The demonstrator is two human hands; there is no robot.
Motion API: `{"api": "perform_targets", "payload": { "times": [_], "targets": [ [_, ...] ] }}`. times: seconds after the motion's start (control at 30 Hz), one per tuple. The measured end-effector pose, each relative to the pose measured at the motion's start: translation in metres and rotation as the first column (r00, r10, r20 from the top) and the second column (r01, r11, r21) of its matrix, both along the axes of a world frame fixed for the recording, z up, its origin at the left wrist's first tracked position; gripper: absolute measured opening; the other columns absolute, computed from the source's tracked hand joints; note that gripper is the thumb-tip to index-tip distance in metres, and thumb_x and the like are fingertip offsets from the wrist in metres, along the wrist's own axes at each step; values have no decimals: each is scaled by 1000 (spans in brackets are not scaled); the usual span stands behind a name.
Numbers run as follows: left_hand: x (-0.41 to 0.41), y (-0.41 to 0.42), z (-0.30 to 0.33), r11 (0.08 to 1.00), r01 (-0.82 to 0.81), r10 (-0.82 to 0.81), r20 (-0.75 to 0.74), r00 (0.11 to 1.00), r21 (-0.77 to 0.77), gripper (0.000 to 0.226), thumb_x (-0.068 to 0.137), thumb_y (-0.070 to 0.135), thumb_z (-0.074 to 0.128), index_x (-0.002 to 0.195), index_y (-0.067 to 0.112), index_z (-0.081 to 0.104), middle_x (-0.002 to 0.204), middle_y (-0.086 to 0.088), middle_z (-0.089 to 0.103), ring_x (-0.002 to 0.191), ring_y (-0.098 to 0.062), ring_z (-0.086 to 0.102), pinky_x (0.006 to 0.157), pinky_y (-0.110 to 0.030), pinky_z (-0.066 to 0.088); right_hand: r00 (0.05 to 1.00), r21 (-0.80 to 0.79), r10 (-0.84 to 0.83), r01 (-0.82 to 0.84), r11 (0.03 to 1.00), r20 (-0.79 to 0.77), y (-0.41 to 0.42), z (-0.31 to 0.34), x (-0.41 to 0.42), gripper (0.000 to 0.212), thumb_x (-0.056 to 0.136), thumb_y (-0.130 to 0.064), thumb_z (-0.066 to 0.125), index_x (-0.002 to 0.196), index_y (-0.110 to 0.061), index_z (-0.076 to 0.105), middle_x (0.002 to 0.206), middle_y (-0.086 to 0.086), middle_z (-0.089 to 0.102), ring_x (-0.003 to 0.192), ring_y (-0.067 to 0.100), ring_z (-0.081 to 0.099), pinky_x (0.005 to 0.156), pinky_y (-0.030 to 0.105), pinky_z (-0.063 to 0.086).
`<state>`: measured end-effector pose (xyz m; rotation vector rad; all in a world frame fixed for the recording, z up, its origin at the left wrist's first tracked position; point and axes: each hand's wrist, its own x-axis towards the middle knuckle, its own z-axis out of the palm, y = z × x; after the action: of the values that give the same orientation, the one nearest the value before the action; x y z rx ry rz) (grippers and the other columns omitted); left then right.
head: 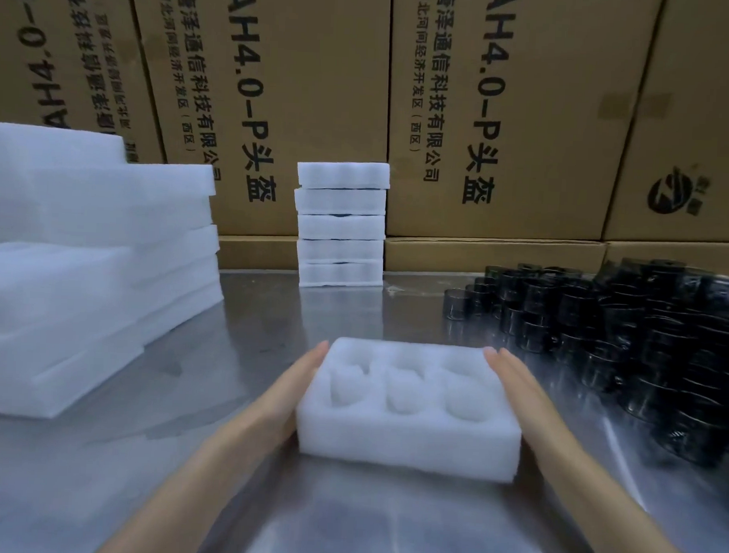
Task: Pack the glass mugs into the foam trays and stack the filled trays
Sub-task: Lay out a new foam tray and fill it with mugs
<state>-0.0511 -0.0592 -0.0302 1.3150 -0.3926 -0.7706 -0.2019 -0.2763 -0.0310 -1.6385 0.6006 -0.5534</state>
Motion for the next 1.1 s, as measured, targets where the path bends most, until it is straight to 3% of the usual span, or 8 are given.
{"api": "perform_targets", "payload": {
  "times": [0.17,0.27,0.43,0.5,0.73,0.8,0.93,1.1],
  "targets": [
    [6,-6,10,959,-63,-2,229,974,277,79,92,63,20,75,12,78,90,-6,74,90,-21,68,81,-21,52,998,303,-16,-2,953,56,-22,0,-6,30,87,-40,59,96,-14,71,89,5,74,77,20,71,76,37,54],
    [4,-25,-6,991,-117,105,158,982,68,52,93,53,42,83,16,78,98,-9,73,91,-23,69,86,-37,51,997,242,-74,65,968,28,-24,1,-5,17,87,-27,59,85,-14,70,73,2,73,58,13,68,58,26,50],
    [2,-34,-18,980,-173,182,84,980,-103,27,89,34,56,85,16,75,94,-10,71,87,-21,68,79,-36,54,991,136,-136,137,981,-16,-25,4,-3,14,89,-15,55,84,-8,66,65,2,63,37,5,54,31,10,30],
    [2,-32,-19,978,-188,201,153,967,-95,23,92,27,54,101,11,67,109,-16,64,101,-27,61,95,-45,45,991,121,-127,132,984,-50,-26,5,-4,15,88,-16,54,84,-7,65,62,1,62,39,8,54,35,12,32],
    [-2,-31,-12,965,-261,254,273,928,-12,18,69,11,61,86,11,64,89,-9,66,82,-25,60,81,-39,45,981,46,-194,195,980,-23,-34,4,1,11,87,-16,51,79,-10,54,66,2,46,48,14,42,42,19,35],
    [-2,-31,-15,959,-284,271,297,916,0,13,74,9,62,86,14,64,88,-6,67,79,-22,62,79,-37,46,954,-107,-299,300,948,26,-43,4,2,12,90,-20,51,88,-14,61,79,-1,57,69,15,52,63,31,48],
    [0,-31,-19,947,-320,295,375,879,4,17,85,5,55,85,18,65,84,3,66,65,-3,63,58,-16,48,884,-546,-466,372,751,-39,-67,17,3,29,93,-25,49,121,-19,54,129,3,47,83,21,55,70,32,40],
    [2,-30,-21,942,-335,297,443,846,9,18,88,9,55,82,23,64,83,9,65,56,9,58,48,-7,41,655,-931,-739,149,333,-159,-92,40,0,37,89,-26,56,120,-6,52,132,17,43,119,35,38,92,41,37]
  ]
}}
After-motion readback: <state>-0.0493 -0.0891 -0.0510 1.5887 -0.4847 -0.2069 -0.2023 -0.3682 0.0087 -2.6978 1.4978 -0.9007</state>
